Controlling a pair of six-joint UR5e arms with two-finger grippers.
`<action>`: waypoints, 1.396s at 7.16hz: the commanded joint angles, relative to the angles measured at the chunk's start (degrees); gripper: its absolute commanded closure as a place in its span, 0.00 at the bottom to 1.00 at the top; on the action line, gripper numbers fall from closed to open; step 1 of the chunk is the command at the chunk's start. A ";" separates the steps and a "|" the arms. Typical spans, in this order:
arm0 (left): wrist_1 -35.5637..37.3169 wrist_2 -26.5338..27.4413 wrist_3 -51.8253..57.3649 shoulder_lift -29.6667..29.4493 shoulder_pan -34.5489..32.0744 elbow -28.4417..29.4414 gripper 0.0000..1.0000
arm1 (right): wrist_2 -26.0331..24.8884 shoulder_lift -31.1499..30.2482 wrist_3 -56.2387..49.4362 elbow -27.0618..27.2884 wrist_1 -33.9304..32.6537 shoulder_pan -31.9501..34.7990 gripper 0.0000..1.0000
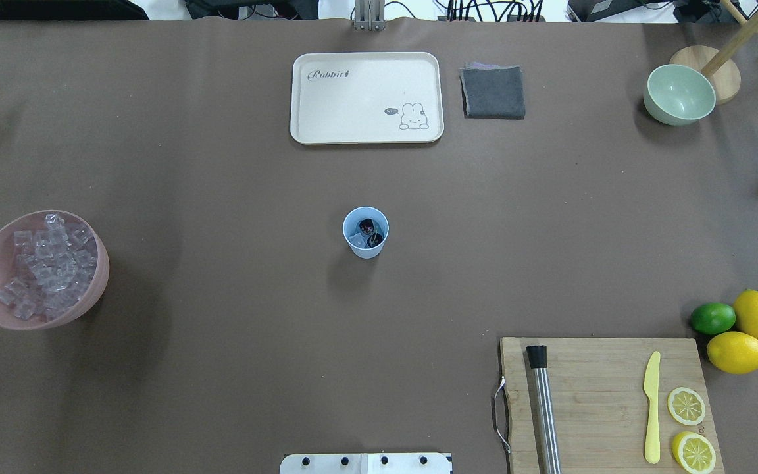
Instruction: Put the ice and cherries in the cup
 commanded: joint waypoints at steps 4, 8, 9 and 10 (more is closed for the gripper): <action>0.07 0.00 0.11 0.05 0.76 0.12 0.01 | 0.00 -0.21 0.07 -0.26 2.21 0.00 0.00; 0.07 0.00 0.11 0.49 0.76 0.03 0.01 | 0.18 -0.30 0.07 -0.08 2.21 0.00 0.00; 0.07 0.00 0.20 0.49 0.76 0.03 0.01 | 0.18 -0.21 -0.02 0.00 2.21 0.00 0.00; 0.07 0.08 0.20 0.49 0.76 0.03 0.01 | 0.18 -0.21 0.07 0.01 2.21 0.00 0.00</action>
